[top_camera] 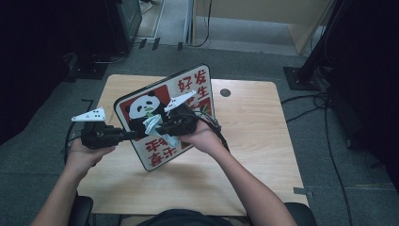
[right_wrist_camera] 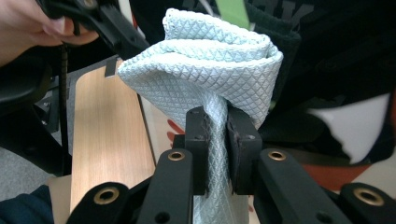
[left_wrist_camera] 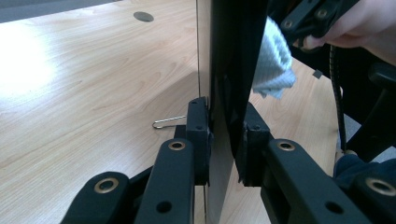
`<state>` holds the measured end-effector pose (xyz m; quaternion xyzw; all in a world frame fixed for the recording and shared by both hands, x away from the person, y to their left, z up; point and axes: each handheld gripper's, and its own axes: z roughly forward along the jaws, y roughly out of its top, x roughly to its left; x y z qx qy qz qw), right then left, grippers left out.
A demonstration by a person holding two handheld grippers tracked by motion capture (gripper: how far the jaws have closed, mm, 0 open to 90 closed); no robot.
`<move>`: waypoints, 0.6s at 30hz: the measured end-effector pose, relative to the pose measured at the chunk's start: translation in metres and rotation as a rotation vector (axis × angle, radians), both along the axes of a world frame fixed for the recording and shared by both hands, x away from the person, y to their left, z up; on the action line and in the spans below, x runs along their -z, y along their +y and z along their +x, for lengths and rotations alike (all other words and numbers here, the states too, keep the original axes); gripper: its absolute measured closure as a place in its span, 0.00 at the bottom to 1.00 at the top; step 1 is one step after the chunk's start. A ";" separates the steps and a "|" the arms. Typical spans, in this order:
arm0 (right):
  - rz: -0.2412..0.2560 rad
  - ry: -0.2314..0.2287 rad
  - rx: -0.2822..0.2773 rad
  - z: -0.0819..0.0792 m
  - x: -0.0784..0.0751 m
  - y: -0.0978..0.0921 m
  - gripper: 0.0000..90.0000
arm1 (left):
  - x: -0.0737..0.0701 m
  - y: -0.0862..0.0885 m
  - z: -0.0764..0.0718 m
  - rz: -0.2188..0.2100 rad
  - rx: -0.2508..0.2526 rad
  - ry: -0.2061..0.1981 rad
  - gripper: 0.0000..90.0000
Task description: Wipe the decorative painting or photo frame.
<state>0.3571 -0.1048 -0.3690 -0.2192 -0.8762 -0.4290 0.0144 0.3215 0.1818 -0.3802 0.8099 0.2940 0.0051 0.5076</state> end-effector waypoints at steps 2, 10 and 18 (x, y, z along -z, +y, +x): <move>0.002 0.006 0.003 -0.001 0.005 -0.001 0.90 | 0.000 0.000 0.000 0.001 0.001 0.000 0.87; -0.001 0.026 0.004 -0.006 0.025 -0.003 0.90 | 0.000 0.000 0.000 0.002 0.002 -0.002 0.87; 0.019 0.029 0.006 -0.012 0.047 -0.007 0.90 | 0.000 0.000 0.000 0.002 0.001 -0.002 0.87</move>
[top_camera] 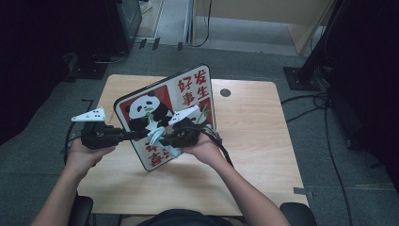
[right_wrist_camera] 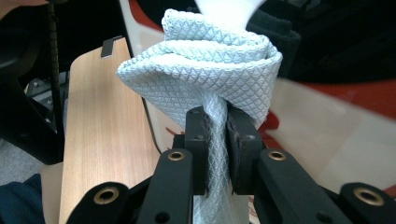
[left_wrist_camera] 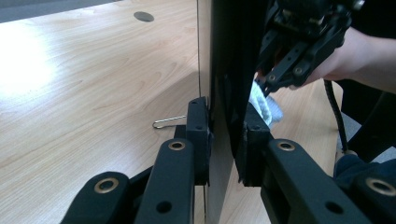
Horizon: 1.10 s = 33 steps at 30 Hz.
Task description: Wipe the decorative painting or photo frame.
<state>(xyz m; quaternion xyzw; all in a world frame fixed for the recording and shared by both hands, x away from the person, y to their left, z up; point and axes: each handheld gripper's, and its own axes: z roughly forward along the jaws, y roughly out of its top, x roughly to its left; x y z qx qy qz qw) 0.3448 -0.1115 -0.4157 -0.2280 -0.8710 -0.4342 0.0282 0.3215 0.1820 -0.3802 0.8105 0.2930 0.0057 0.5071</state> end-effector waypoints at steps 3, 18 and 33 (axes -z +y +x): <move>-0.004 -0.002 0.001 -0.002 0.008 -0.001 0.90 | 0.000 0.000 0.000 0.000 0.000 0.000 0.87; 0.003 0.030 0.011 -0.013 0.052 -0.009 0.90 | 0.000 0.000 0.000 -0.002 -0.002 0.000 0.87; -0.049 0.082 0.012 -0.020 0.085 -0.012 0.90 | 0.000 0.000 0.000 -0.003 -0.001 -0.001 0.87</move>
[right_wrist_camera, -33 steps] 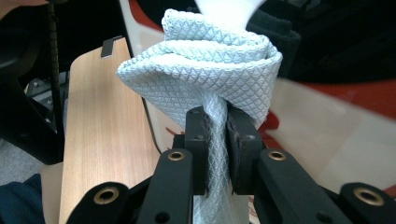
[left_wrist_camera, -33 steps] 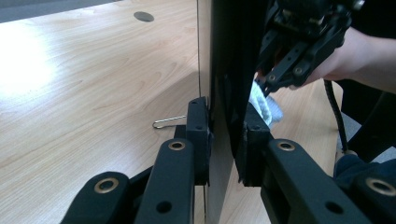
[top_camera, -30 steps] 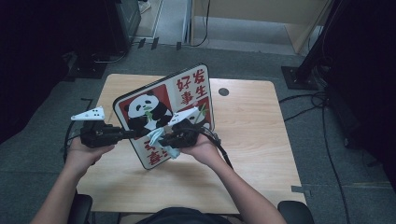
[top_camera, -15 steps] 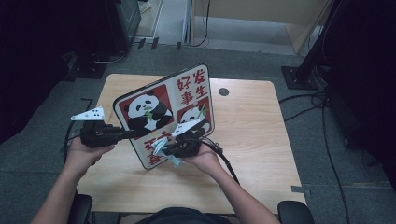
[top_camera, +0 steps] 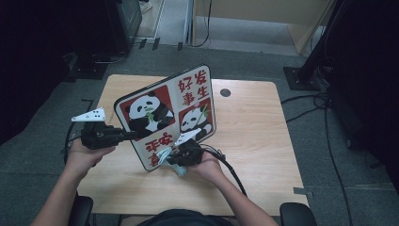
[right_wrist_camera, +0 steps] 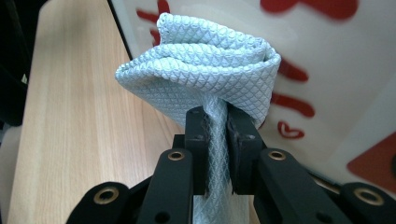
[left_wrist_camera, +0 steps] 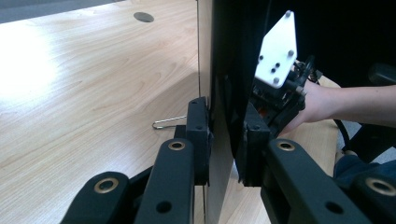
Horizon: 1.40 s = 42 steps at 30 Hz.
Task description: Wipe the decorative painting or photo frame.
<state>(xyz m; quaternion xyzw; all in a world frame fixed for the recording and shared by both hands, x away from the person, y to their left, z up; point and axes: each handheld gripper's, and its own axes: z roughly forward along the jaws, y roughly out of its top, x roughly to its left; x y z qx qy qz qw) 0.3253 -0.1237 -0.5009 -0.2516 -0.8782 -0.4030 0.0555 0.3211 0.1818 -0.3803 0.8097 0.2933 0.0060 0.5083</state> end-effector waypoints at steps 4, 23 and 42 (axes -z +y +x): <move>0.020 -0.001 0.002 -0.001 0.004 -0.001 0.90 | 0.000 0.000 0.000 0.000 -0.001 0.000 0.87; 0.044 0.033 0.016 0.000 -0.014 -0.007 0.90 | 0.000 0.001 0.001 -0.006 -0.003 0.007 0.87; 0.054 -0.097 -0.002 0.021 -0.126 0.008 0.90 | -0.002 0.008 0.001 -0.022 -0.015 0.026 0.86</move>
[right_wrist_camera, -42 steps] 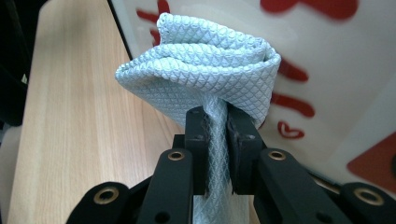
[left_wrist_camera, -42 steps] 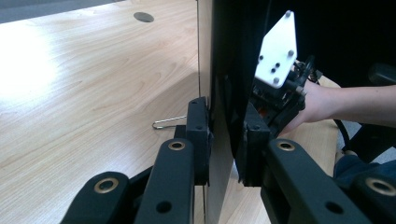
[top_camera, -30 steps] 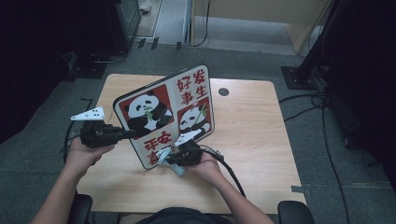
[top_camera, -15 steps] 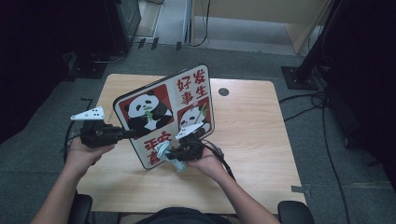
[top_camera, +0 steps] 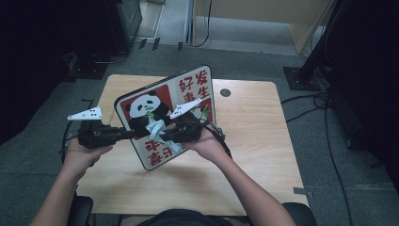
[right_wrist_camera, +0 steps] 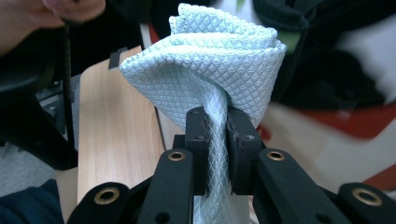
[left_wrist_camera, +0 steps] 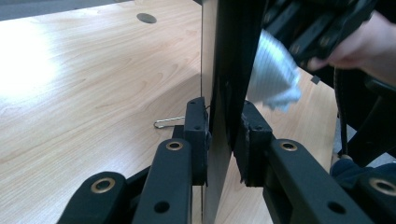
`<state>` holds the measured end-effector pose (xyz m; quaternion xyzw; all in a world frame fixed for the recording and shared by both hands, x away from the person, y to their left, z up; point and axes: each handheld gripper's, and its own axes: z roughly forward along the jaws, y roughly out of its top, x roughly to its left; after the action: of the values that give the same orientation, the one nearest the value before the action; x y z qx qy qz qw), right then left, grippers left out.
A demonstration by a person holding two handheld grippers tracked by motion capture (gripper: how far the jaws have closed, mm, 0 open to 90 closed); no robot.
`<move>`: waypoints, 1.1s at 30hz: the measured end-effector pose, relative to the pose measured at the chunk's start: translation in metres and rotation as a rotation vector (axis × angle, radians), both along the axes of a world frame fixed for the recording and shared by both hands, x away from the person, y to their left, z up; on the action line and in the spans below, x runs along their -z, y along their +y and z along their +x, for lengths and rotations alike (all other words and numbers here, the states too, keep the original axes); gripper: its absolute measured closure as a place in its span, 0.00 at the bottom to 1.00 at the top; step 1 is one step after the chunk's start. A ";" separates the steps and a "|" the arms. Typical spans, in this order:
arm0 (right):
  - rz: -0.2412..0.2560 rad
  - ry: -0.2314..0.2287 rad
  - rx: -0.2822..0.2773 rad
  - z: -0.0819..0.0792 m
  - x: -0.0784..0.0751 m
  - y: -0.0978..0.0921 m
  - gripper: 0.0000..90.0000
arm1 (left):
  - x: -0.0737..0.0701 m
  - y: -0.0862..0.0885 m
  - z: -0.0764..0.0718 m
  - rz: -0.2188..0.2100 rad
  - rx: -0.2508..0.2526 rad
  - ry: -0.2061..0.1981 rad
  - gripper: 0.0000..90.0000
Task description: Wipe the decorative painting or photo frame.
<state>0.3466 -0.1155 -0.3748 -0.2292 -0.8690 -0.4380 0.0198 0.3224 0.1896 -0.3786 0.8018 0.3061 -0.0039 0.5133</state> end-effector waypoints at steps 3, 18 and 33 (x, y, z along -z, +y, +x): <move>-0.004 -0.022 0.000 0.004 -0.019 0.005 0.90 | -0.001 0.001 0.000 -0.001 0.000 -0.001 0.86; 0.004 -0.150 -0.065 0.013 -0.100 0.049 0.90 | -0.003 0.006 -0.002 -0.003 0.012 -0.005 0.87; -0.013 -0.164 -0.075 0.011 -0.089 0.062 0.90 | -0.003 0.007 -0.002 -0.001 -0.004 -0.013 0.88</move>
<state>0.3579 -0.0534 -0.2857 -0.1602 -0.8784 -0.4488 -0.0364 0.3202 0.1966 -0.3752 0.8009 0.3041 0.0022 0.5159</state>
